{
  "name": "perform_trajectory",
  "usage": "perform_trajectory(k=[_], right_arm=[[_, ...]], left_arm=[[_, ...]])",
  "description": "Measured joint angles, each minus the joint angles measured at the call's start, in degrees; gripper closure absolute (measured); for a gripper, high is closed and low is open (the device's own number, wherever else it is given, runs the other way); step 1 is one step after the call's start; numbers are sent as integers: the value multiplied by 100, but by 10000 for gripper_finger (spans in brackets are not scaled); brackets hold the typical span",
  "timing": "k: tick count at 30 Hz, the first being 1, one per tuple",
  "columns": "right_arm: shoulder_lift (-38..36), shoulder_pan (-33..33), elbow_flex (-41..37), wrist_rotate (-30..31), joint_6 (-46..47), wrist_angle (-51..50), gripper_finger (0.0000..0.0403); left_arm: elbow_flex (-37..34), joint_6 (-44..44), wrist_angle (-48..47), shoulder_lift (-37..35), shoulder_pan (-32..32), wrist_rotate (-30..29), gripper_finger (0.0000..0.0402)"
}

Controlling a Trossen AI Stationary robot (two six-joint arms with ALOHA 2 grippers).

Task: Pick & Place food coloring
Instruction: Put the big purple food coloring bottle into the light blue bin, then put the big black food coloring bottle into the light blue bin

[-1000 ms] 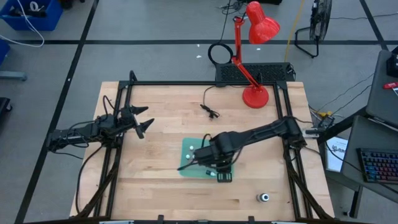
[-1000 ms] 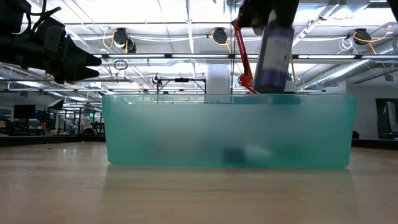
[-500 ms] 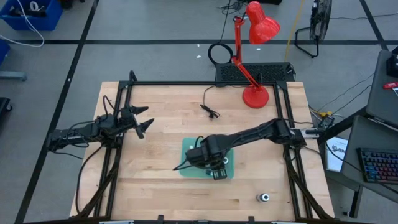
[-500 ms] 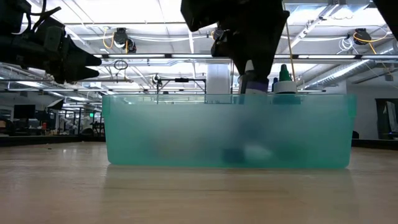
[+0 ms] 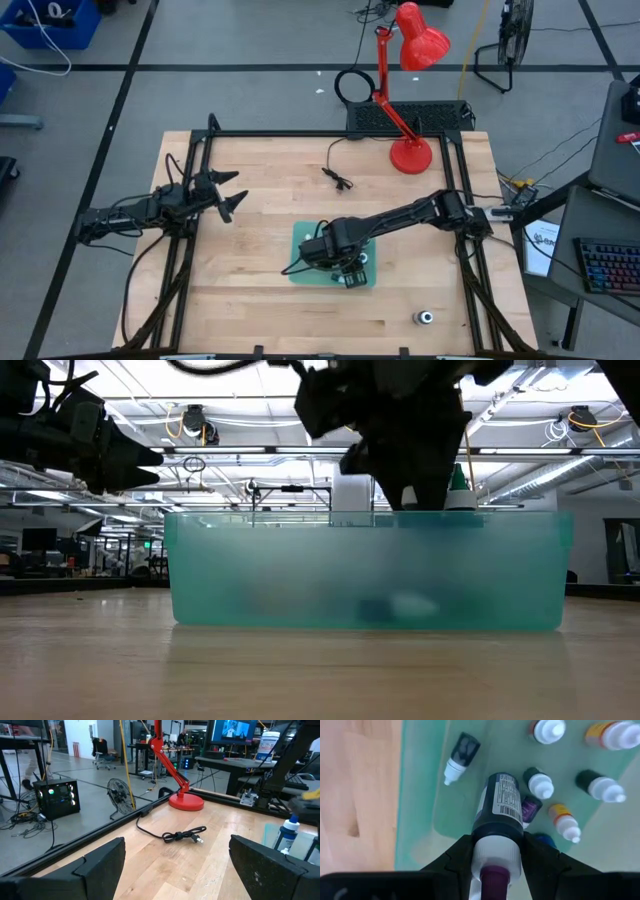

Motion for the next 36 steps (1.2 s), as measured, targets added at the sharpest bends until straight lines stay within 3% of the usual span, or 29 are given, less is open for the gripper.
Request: perform_trajectory(k=[9,16,22,28,36], right_arm=[[-41,-95,-301,-136,-18,293,275],[-66,-95,-342,-90,359,619,159],[-440,-60,-327,-126,948,330,137],[-1161,208,-327,-389,3126,-892,148],[-2278,1464,-1216,-401,6288,-761,150]], left_arm=[[0,0,2,1,0,0,48],[0,0,2,-1,0,0,48],[0,0,1,1,0,0,48],[0,0,-3,1,0,2,48],[0,0,0,1,0,2,48]])
